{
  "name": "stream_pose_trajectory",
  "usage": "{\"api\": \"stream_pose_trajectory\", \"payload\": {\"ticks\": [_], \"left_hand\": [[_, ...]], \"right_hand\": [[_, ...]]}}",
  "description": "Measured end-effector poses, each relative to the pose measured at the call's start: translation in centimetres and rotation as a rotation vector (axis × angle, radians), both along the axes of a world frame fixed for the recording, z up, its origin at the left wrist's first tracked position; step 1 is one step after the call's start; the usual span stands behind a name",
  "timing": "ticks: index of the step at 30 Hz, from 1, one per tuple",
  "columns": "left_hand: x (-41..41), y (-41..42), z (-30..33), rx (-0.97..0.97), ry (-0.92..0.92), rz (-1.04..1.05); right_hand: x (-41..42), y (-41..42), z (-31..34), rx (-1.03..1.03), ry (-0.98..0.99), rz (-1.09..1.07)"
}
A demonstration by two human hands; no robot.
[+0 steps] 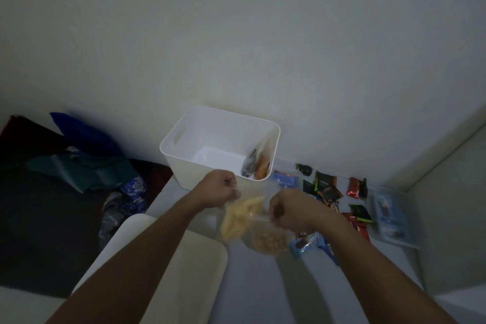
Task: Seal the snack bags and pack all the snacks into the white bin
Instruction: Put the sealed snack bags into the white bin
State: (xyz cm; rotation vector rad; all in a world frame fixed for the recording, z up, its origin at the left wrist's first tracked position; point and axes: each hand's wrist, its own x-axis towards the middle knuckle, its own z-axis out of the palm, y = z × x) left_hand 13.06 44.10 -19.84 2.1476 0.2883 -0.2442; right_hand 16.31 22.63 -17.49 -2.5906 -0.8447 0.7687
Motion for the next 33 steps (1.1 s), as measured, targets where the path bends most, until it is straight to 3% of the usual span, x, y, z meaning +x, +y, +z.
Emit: {"api": "stream_pose_trajectory", "payload": {"ticks": [2, 8, 13, 17, 21, 29, 33], "left_hand": [[0.0, -0.2, 3.3, -0.037, -0.016, -0.005], [1.0, 0.9, 13.8, -0.176, -0.213, 0.084], [3.7, 2.2, 15.7, -0.216, -0.357, 0.244], [5.8, 2.2, 12.7, -0.184, -0.362, 0.339], [6.8, 1.9, 7.8, -0.088, -0.341, 0.374], [7.6, 0.2, -0.1, 0.133, -0.214, 0.249], [8.0, -0.4, -1.2, 0.183, -0.053, 0.133]], "right_hand": [[0.4, -0.8, 3.7, 0.041, 0.083, -0.064], [2.2, -1.8, 13.9, 0.317, 0.036, -0.241], [4.3, -0.2, 16.7, 0.553, -0.089, -0.338], [6.5, 2.6, 14.7, 0.607, -0.146, -0.374], [8.8, 5.3, 9.7, 0.518, -0.152, -0.440], [9.2, 7.8, 1.5, 0.255, -0.090, -0.434], [9.9, 7.5, -0.2, 0.184, 0.071, -0.459]]}}
